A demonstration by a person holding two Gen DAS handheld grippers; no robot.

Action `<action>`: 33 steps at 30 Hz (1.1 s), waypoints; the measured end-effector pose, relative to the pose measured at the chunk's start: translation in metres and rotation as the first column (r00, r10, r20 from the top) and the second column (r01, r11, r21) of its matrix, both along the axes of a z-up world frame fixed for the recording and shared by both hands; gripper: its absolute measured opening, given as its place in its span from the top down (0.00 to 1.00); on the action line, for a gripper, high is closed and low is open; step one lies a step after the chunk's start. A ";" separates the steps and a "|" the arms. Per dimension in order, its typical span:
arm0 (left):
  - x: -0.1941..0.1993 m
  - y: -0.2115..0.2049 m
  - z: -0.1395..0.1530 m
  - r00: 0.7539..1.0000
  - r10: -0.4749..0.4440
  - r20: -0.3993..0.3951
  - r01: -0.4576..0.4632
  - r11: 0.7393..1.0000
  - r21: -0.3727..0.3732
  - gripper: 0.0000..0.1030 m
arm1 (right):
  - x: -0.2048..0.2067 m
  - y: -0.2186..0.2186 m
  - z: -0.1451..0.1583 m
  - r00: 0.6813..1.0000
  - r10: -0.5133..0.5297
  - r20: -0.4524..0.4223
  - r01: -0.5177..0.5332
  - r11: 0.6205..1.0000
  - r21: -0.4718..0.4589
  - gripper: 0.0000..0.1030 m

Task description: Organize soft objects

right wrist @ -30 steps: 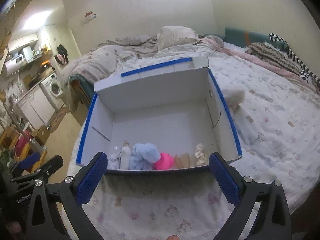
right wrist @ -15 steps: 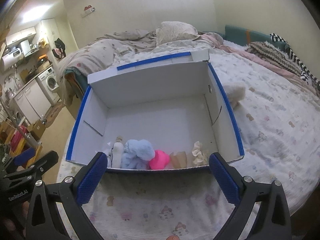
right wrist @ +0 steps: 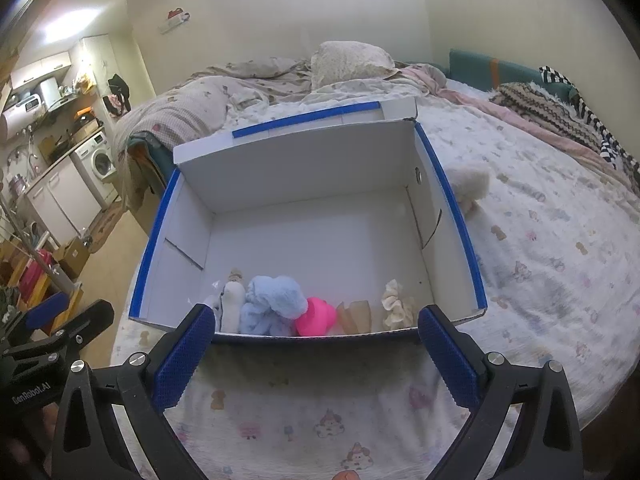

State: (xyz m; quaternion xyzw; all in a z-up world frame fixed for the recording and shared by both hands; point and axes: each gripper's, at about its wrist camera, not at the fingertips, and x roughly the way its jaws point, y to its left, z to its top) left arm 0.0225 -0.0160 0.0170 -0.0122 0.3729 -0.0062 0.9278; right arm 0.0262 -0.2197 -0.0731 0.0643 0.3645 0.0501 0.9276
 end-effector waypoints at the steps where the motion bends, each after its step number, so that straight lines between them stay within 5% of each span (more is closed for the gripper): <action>1: 0.000 0.001 0.000 1.000 0.002 0.000 -0.002 1.000 -0.003 0.04 | 0.000 0.000 0.000 1.000 0.000 -0.001 0.000 1.000 -0.001 0.00; 33: 0.000 0.001 0.000 1.000 -0.001 -0.005 0.001 1.000 -0.011 0.04 | -0.001 0.003 0.000 1.000 0.000 -0.004 0.000 1.000 -0.013 0.00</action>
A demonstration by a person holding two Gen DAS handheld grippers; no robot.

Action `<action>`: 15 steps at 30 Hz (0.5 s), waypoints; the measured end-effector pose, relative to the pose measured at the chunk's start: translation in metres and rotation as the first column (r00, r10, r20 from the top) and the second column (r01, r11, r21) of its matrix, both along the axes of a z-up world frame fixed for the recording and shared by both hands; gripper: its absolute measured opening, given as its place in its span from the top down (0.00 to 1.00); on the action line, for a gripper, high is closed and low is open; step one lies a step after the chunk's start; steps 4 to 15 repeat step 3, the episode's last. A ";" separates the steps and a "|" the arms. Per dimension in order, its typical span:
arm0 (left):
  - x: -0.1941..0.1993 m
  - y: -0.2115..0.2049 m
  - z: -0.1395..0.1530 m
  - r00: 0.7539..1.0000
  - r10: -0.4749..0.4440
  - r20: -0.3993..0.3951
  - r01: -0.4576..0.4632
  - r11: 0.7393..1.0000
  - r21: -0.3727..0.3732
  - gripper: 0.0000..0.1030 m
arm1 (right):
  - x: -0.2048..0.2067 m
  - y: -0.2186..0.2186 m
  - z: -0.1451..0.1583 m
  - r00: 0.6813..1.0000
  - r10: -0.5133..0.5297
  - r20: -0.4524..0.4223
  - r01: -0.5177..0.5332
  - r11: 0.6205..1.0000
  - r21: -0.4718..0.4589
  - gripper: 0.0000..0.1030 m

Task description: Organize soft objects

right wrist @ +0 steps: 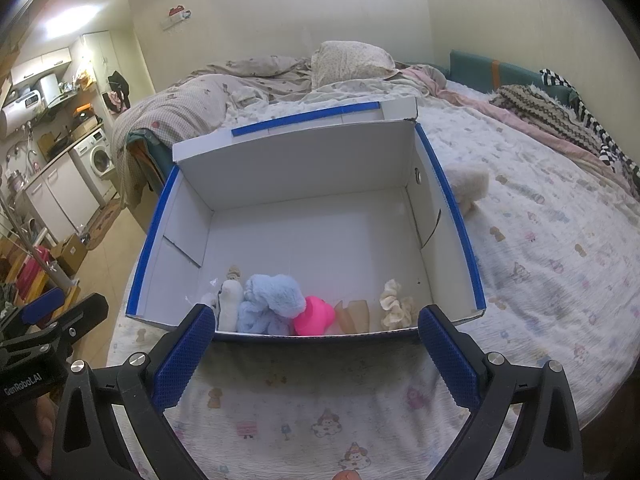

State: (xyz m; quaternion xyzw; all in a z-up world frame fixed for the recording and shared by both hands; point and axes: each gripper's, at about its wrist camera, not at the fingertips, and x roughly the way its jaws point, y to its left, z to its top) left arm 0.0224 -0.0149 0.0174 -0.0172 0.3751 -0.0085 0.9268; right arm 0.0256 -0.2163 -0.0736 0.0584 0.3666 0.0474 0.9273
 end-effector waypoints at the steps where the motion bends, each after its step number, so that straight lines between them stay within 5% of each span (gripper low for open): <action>1: 0.000 0.000 0.000 1.000 0.000 0.003 0.000 1.000 0.002 0.04 | 0.000 0.000 0.000 1.000 0.000 0.000 0.000 1.000 0.000 0.00; 15: -0.001 -0.001 0.000 1.000 -0.005 0.004 0.005 1.000 0.005 0.04 | 0.000 0.000 0.000 1.000 0.000 0.000 0.000 1.000 0.000 0.00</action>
